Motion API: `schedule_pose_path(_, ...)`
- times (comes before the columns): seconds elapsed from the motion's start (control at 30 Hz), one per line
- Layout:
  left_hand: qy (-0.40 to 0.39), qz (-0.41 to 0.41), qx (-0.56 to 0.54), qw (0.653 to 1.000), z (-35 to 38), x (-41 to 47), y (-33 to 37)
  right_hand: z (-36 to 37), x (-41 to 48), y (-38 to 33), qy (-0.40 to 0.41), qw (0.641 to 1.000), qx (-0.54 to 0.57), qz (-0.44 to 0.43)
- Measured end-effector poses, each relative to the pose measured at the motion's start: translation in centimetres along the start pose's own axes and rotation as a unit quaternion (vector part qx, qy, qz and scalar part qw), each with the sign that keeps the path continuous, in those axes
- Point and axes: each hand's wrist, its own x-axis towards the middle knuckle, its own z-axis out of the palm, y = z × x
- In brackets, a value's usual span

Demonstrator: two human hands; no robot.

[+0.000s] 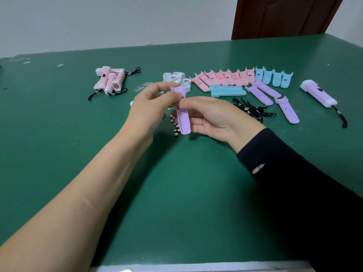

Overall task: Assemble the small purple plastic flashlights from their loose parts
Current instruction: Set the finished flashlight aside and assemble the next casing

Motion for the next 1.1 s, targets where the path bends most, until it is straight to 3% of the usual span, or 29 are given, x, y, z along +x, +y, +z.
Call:
schedule_pose_path(0.17,-0.009,-0.015,-0.006,1.0,-0.11,-0.12,0.14,-0.04,0.03,0.12,0.0,0.999,-0.031,-0.021)
schedule_pose_path(0.37,-0.017,-0.054,-0.033,0.998,-0.67,0.15,-0.09,-0.36,-0.26,-0.58,-0.053,0.998,0.008,0.034)
schedule_pose_path(1.1,-0.034,-0.134,-0.084,0.987,-0.27,0.35,-0.01,0.3,-0.53,-0.46,-0.019,0.998,-0.024,0.047)
